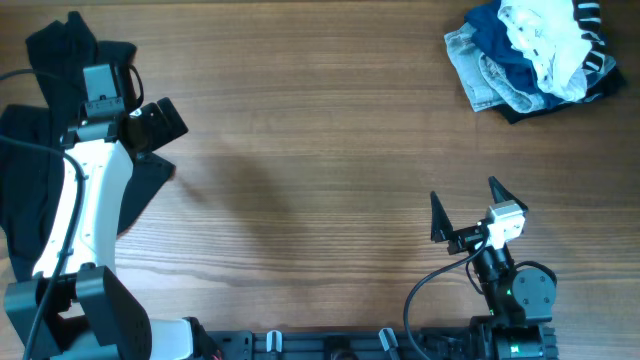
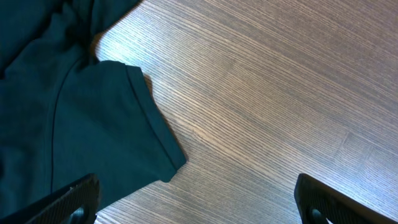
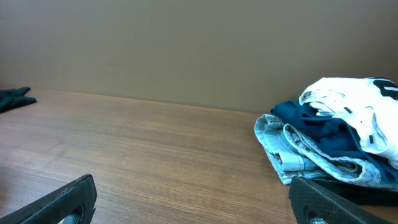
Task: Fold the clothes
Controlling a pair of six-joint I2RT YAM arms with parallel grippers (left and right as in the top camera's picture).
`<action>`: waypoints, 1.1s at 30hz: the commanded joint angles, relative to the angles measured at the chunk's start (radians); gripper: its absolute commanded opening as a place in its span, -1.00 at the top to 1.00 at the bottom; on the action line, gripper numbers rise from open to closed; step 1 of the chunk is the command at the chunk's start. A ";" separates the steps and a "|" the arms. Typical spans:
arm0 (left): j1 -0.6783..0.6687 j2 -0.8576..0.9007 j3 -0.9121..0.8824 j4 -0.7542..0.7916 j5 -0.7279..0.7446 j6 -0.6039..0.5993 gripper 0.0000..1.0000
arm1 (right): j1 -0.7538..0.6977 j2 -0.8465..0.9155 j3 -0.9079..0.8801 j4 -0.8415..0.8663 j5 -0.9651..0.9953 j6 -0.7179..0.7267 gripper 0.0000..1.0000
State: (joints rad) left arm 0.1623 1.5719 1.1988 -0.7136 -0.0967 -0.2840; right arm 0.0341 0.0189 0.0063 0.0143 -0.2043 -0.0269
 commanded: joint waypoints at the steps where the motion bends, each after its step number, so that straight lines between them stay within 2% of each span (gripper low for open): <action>1: 0.004 0.001 0.004 0.002 0.002 -0.012 -1.00 | 0.001 -0.014 -0.001 0.001 0.010 0.003 -0.99; 18: 0.002 -0.010 0.004 -0.024 0.000 -0.012 -1.00 | 0.001 -0.014 -0.001 0.001 0.010 0.003 -1.00; 21: -0.023 -0.090 -0.031 0.124 0.036 -0.011 -1.00 | 0.001 -0.014 -0.001 0.001 0.010 0.003 -0.99; 23: -0.069 -0.200 -0.118 0.274 0.063 -0.008 -1.00 | 0.001 -0.014 -0.001 0.001 0.010 0.003 -0.99; 26: -0.131 -0.361 -0.284 0.444 0.100 0.104 -1.00 | 0.001 -0.014 -0.001 0.001 0.010 0.003 -0.99; 28: -0.149 -0.515 -0.462 0.600 0.169 0.176 -1.00 | 0.001 -0.014 -0.001 0.001 0.010 0.003 -0.99; 31: -0.131 -0.755 -0.739 0.823 0.219 0.174 -1.00 | 0.001 -0.014 -0.001 0.001 0.010 0.003 -0.99; 33: -0.121 -0.896 -0.878 0.879 0.236 0.172 -1.00 | 0.001 -0.014 -0.001 0.001 0.010 0.003 -0.99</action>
State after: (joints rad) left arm 0.0231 0.8444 0.4950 0.1070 0.0776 -0.1432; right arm 0.0341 0.0135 0.0063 0.0109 -0.2008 -0.0269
